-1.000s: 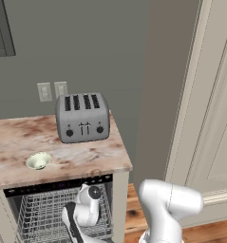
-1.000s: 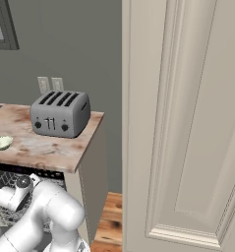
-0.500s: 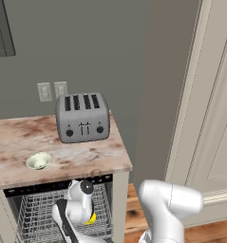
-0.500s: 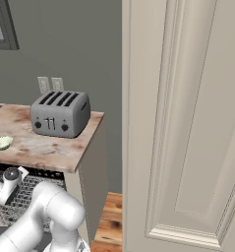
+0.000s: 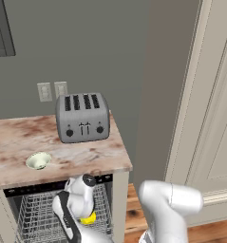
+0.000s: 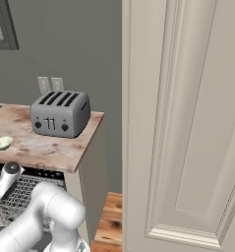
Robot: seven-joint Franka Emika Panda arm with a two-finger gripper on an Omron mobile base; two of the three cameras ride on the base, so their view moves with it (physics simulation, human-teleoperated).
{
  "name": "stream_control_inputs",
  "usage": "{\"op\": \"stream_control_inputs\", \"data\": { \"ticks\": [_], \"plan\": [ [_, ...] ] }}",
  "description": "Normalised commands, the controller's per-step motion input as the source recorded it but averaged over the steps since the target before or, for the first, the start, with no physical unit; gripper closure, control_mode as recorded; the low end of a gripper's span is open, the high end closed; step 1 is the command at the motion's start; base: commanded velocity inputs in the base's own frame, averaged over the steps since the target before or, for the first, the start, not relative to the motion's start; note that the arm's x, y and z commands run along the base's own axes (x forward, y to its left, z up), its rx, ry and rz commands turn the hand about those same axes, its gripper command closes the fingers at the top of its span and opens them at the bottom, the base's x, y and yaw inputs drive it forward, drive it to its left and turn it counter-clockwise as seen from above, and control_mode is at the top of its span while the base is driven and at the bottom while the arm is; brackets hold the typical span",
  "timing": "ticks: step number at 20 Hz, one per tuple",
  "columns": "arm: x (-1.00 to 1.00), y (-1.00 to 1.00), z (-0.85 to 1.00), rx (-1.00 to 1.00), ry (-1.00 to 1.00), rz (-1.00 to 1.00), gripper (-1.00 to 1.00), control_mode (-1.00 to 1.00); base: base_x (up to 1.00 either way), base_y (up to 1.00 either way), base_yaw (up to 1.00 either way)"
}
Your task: Pick up the cup and bowl from the counter, place them in the dishwasher, and close the dishwasher door.
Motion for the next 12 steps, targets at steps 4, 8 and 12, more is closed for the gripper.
{"op": "stream_control_inputs", "data": {
  "ticks": [4, 8, 12],
  "plan": [
    [-0.48, 0.18, 0.80, 0.00, 0.00, 0.08, -1.00, -1.00, 0.00, 0.00, 0.00],
    [-0.52, 0.30, 0.67, 0.00, 0.00, 0.08, -1.00, -1.00, 0.00, 0.00, 0.00],
    [-0.53, 0.21, 0.68, 0.00, 0.00, 0.07, -1.00, -1.00, 0.00, 0.00, 0.00]
  ]
}}
